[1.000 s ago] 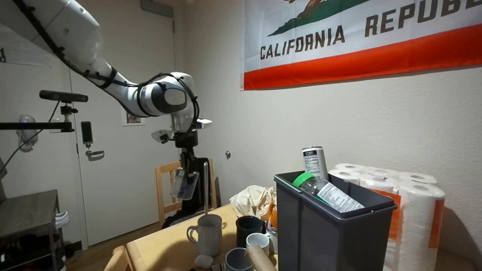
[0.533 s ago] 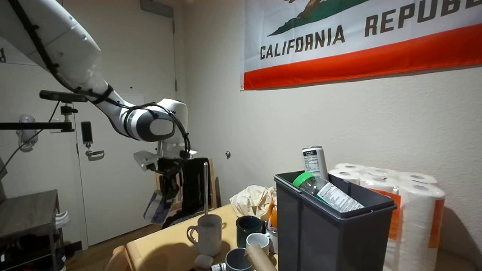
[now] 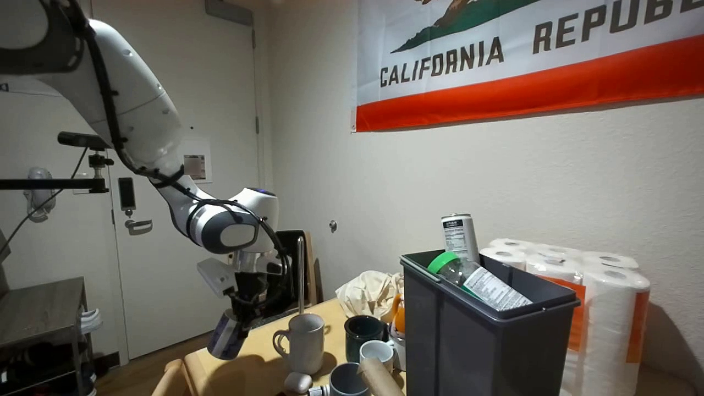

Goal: Put the can and the tissue roll in the bin

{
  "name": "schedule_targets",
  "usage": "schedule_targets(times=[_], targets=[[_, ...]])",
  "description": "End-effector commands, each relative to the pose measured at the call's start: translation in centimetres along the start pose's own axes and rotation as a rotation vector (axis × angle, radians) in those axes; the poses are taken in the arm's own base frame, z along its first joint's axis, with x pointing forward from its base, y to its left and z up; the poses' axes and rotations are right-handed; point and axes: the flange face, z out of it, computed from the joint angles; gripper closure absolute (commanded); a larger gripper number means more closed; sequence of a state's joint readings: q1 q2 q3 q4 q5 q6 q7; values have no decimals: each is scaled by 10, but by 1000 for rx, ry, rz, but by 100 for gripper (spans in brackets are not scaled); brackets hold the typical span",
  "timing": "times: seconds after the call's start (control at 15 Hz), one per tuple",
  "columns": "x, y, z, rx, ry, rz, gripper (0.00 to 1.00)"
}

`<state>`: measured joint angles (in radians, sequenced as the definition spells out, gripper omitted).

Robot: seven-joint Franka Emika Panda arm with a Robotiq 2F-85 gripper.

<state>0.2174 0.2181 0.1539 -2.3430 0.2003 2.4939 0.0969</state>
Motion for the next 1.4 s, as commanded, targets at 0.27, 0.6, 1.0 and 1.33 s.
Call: schedule_targets(times=[0.27,0.6,1.0,1.33], targets=[[11,-1,40,-44,136,-104,98],[5,-14,31,-71,276,-186,98],[-7,-13,33,-100,375,-234,64],[-5,-13,24,-118,387,-239,28]])
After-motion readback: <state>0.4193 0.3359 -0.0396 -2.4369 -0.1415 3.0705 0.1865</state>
